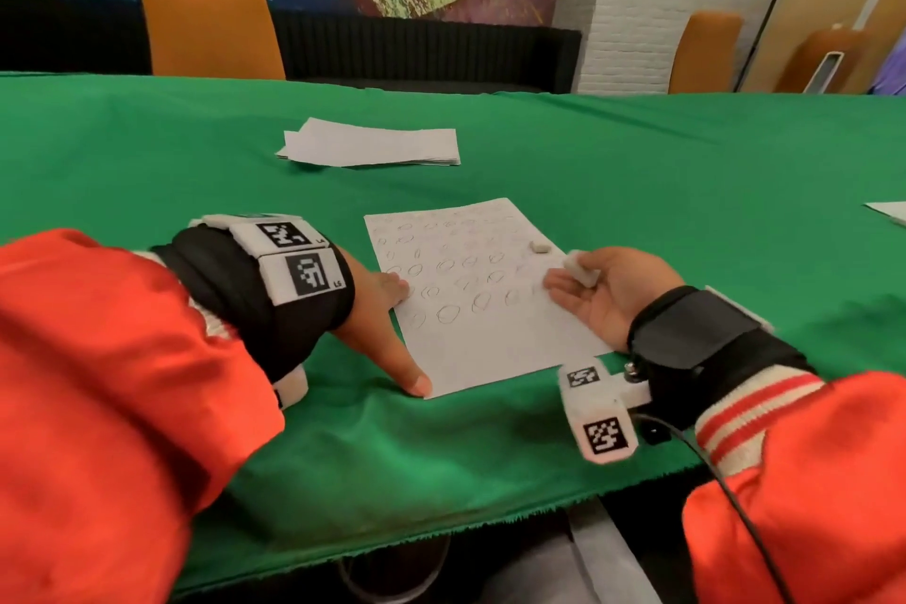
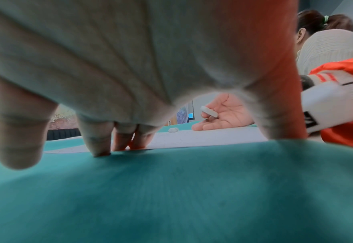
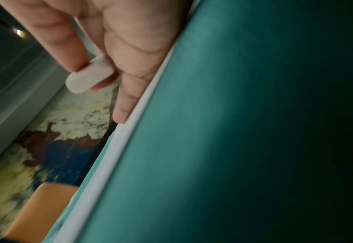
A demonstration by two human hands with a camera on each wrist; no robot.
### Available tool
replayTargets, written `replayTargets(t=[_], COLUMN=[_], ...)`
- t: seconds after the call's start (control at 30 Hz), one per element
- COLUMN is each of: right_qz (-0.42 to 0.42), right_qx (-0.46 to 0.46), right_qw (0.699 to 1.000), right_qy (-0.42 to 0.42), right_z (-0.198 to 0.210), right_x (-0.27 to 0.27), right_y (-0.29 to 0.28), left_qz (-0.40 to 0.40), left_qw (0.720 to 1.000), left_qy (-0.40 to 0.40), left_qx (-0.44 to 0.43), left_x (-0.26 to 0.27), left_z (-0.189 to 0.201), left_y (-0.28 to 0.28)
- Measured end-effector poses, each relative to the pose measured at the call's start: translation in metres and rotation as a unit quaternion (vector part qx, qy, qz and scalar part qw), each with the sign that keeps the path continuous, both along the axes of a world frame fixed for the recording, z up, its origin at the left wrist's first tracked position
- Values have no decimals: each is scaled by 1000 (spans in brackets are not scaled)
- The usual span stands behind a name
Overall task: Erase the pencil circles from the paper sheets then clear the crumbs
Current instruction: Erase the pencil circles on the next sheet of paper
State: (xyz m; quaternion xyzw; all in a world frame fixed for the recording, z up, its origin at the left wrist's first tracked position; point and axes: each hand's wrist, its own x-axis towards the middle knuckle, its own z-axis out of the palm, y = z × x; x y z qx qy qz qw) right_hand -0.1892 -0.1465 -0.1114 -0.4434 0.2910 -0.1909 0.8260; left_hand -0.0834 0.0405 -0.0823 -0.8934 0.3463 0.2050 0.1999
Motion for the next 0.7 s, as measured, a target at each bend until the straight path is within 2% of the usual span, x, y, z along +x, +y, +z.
replayTargets(t=[0.07,0.13,0.4,0.57,0.7], right_qz=[-57,-76,-38,-36,-31], right_qx=[-10,1,-13,-15,-20], right_qw=[998,997,999,998,998], right_qy=[13,10,-29,-43,-46], right_z=[2,0,-10,-12,-13], right_x=[-6,-12,-15,-16,-14], right_y=[-23,-38,-44,-46,-47], left_qz=[1,6,0,-45,-68], left_qw=[1000,1000,1000,997,996], left_qy=[6,16,-4,-45,-23], left_qx=[-5,-15,-12,-34,-49], left_x=[3,6,6,7,2], left_z=[-1,-2,16,41,46], left_y=[0,1,-16,-42,-71])
